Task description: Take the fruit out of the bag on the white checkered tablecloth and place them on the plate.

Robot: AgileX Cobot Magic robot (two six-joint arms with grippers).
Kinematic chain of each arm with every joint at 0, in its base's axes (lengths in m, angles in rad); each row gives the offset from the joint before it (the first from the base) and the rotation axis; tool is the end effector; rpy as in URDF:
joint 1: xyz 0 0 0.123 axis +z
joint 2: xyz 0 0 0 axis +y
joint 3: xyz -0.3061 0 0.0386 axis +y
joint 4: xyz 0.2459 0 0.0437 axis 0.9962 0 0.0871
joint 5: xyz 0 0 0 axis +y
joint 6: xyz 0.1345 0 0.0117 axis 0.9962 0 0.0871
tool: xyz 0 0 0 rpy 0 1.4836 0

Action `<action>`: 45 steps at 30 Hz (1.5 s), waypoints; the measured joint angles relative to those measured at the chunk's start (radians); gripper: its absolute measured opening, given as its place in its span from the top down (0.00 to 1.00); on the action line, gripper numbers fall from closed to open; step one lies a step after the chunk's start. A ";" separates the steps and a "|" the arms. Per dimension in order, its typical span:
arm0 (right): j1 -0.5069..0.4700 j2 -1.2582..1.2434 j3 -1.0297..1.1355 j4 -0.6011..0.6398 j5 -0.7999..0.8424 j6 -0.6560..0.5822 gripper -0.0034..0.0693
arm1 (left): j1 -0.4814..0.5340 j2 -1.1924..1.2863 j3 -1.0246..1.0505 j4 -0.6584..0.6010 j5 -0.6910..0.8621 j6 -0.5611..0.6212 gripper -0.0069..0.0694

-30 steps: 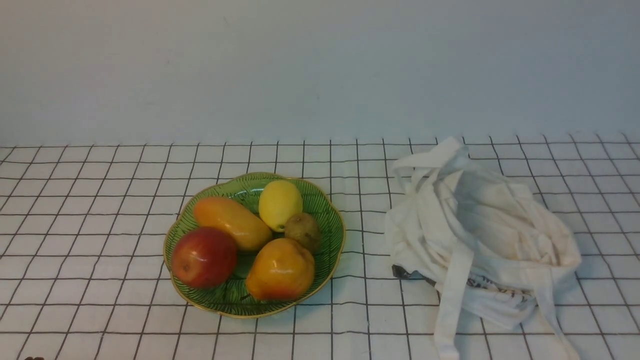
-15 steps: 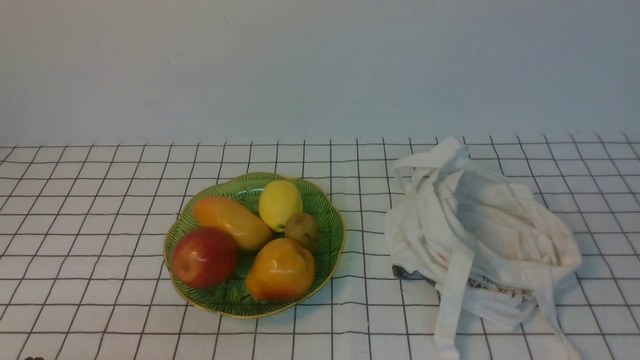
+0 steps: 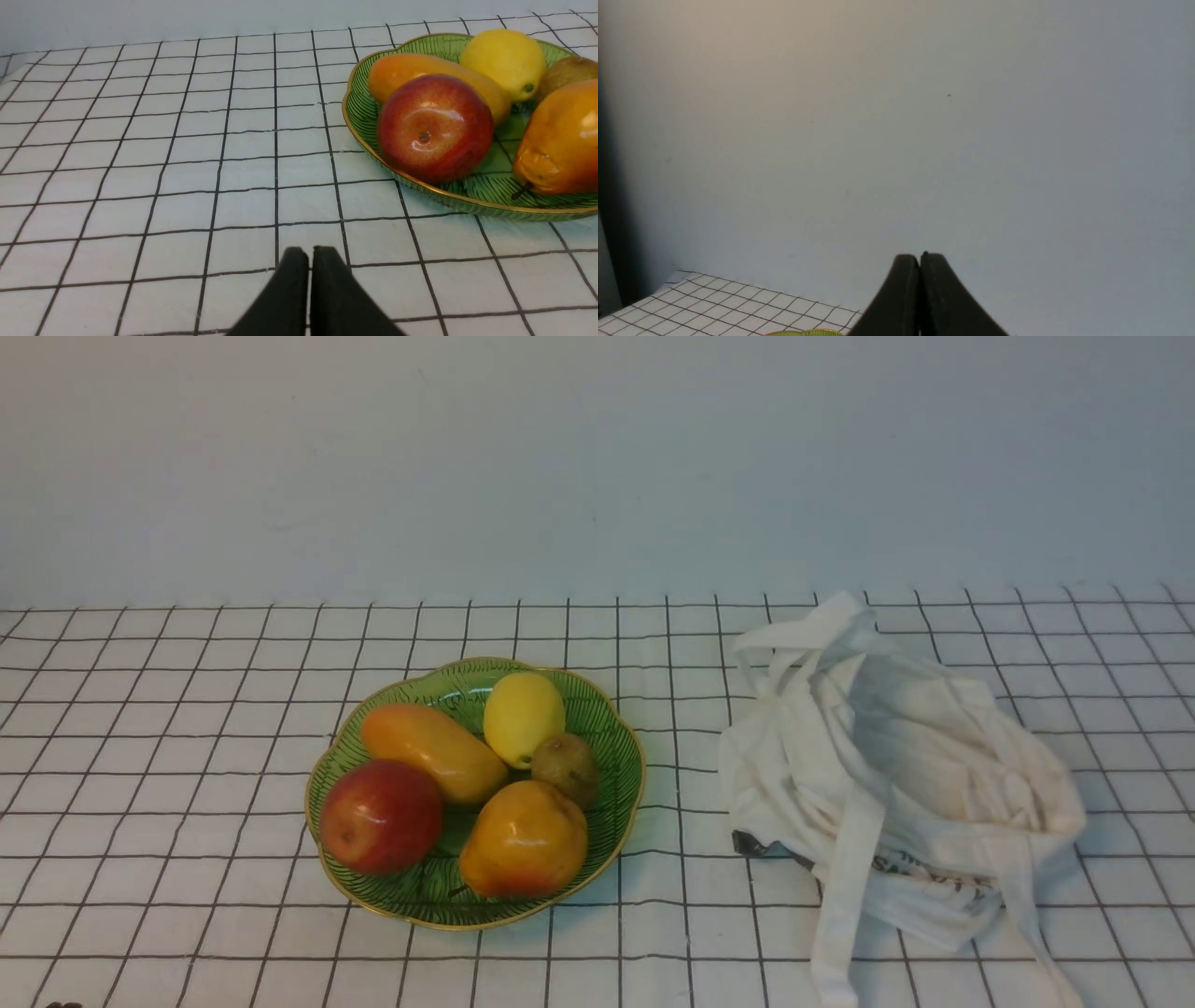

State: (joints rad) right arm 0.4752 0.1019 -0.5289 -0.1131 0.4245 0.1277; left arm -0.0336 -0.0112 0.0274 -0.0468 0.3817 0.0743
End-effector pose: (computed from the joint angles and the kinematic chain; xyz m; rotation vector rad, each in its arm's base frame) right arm 0.0379 0.0125 0.3465 -0.2957 1.4601 0.3703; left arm 0.0685 -0.0047 0.1566 0.0726 1.8797 -0.0183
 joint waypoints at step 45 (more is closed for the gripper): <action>-0.483 -0.114 0.547 0.073 -0.022 -0.176 0.97 | 0.000 0.000 0.000 0.000 0.000 0.000 0.92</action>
State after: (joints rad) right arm -0.0073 -0.0122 0.0177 -0.0405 0.4025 -0.0487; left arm -0.0336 -0.0112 0.0274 -0.0468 0.3817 0.0743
